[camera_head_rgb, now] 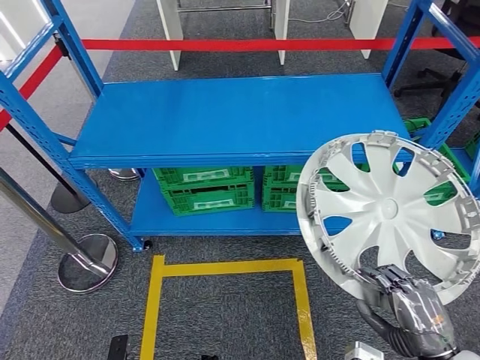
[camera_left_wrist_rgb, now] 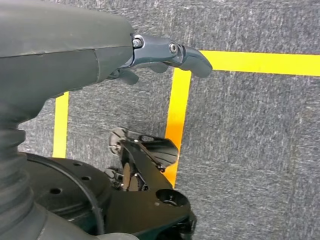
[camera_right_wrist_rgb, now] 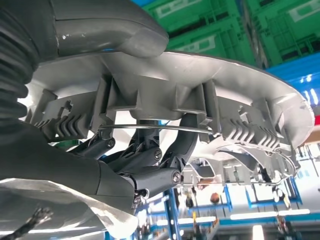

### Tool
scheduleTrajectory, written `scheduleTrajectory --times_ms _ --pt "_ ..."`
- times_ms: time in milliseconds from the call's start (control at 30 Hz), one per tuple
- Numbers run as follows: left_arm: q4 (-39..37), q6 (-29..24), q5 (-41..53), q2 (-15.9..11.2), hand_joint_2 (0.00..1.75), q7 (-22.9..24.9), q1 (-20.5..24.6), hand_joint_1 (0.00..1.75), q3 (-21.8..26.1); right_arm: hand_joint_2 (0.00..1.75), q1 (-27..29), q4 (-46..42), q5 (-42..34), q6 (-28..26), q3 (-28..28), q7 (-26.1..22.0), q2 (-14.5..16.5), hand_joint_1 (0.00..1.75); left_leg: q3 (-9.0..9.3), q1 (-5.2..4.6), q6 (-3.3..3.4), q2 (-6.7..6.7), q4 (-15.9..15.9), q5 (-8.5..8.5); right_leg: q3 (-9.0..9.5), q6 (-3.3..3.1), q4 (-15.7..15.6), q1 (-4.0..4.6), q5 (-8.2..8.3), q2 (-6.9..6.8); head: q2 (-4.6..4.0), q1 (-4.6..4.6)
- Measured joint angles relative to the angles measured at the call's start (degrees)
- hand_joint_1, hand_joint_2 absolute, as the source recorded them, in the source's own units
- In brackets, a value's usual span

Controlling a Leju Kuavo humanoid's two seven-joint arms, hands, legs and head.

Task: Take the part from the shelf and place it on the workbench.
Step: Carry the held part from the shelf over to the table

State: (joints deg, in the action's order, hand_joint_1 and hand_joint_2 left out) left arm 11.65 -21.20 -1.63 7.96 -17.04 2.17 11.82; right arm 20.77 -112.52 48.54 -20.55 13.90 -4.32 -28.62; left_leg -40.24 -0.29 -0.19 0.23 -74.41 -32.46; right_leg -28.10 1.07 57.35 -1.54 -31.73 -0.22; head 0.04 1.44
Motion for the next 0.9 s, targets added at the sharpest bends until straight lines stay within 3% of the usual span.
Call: scheduleTrajectory --times_ms 67,133,233,300,333,433,467,500,600,667,767,833,900 --pt "0.00 0.03 0.21 -0.03 1.75 0.01 0.02 0.00 -0.01 1.75 0.18 -0.39 0.42 -0.89 0.02 0.26 -0.01 1.75 3.63 -0.12 0.80 -0.21 6.56 3.59 -0.02 0.05 0.12 0.09 -0.05 0.09 0.00 -0.02" --pt "0.00 0.04 0.38 -0.19 1.75 0.01 0.05 0.00 -0.02 1.75 0.12 -0.64 0.37 -1.83 0.04 0.44 -0.01 1.75 6.44 -0.46 1.80 -0.55 12.59 5.65 -0.34 0.45 0.19 0.12 0.05 0.17 0.00 -0.14" --pt "0.00 0.04 0.44 -0.31 1.75 0.03 0.01 0.00 -0.02 1.75 0.13 -0.95 0.52 -2.54 0.05 0.57 -0.02 1.75 6.97 -0.90 2.50 -0.64 14.88 5.93 -0.91 1.56 -0.16 -0.26 0.50 0.23 0.00 -0.04" --pt "0.00 0.05 0.46 -0.32 1.75 0.05 0.15 0.00 -0.01 1.75 0.21 -1.30 0.54 -2.72 0.04 0.61 -0.03 1.75 7.61 -0.65 3.00 -0.57 16.65 5.96 -1.79 1.89 0.86 -0.26 -0.66 0.20 0.00 -0.19" --pt "0.00 0.09 0.49 -0.31 1.75 0.05 0.25 0.00 -0.01 1.75 0.21 -1.42 0.57 -2.83 0.04 0.62 -0.03 1.75 7.92 -0.47 3.23 -0.54 17.49 5.95 -2.94 1.98 2.96 -0.21 -1.98 0.19 0.00 -0.34" --pt "0.00 0.28 0.58 -0.09 1.75 0.09 0.26 0.00 -0.02 1.75 0.19 -1.52 0.70 -3.10 0.14 0.58 -0.02 1.75 7.94 -0.49 3.42 -0.51 17.81 5.87 -8.33 2.28 13.52 -0.18 -6.03 0.23 0.00 -0.66" --pt "0.00 0.34 0.60 -0.02 1.75 0.14 0.23 0.00 -0.02 1.75 0.20 -1.53 0.72 -3.14 0.19 0.56 -0.02 1.75 7.92 -0.52 3.41 -0.48 17.72 5.84 -9.36 2.40 15.35 -0.17 -6.01 0.22 0.00 -0.68" --pt "0.00 0.40 0.60 0.05 1.75 0.19 0.24 0.00 -0.02 1.75 0.21 -1.53 0.72 -3.17 0.21 0.58 -0.01 1.75 7.91 -0.52 3.39 -0.47 17.60 5.80 -9.29 2.52 14.85 -0.18 -4.81 0.19 0.00 -0.69" --pt "0.00 0.60 0.59 0.13 1.75 0.26 0.33 0.00 -0.01 1.75 0.17 -1.56 0.59 -3.27 0.22 0.63 -0.01 1.75 7.74 -0.57 2.93 -0.54 16.78 5.50 -4.61 2.61 4.63 -0.21 0.64 0.07 0.00 -0.73" --pt "0.00 0.58 0.55 0.14 1.75 0.28 0.38 0.00 0.00 1.75 0.12 -1.66 0.40 -3.50 0.21 0.59 0.02 1.75 7.21 -0.77 2.35 -0.59 16.03 5.40 -2.76 2.20 0.93 -0.08 1.34 0.17 0.00 -0.70" --pt "0.00 0.49 0.44 0.15 1.75 0.37 0.39 0.00 -0.01 1.75 0.19 -1.75 0.10 -3.79 0.21 0.55 0.05 1.75 6.72 -0.79 1.55 -0.60 15.49 5.39 -2.91 1.19 0.97 -0.09 1.61 0.29 0.00 -0.62" --pt "0.00 0.49 0.41 0.12 1.75 0.44 0.41 0.00 -0.01 1.75 0.19 -1.75 -0.09 -3.80 0.20 0.57 0.07 1.75 5.69 -0.62 0.83 -0.57 12.84 3.22 -3.08 0.39 0.88 -0.30 2.00 0.13 0.00 -0.40" --pt "0.00 0.51 0.39 0.10 1.75 0.56 0.42 0.00 -0.01 1.75 0.18 -1.75 -0.15 -3.80 0.20 0.56 0.08 1.75 3.05 -0.23 0.15 -0.52 6.01 -0.88 -3.45 -0.07 0.88 -0.29 2.26 -0.01 0.00 -0.17"
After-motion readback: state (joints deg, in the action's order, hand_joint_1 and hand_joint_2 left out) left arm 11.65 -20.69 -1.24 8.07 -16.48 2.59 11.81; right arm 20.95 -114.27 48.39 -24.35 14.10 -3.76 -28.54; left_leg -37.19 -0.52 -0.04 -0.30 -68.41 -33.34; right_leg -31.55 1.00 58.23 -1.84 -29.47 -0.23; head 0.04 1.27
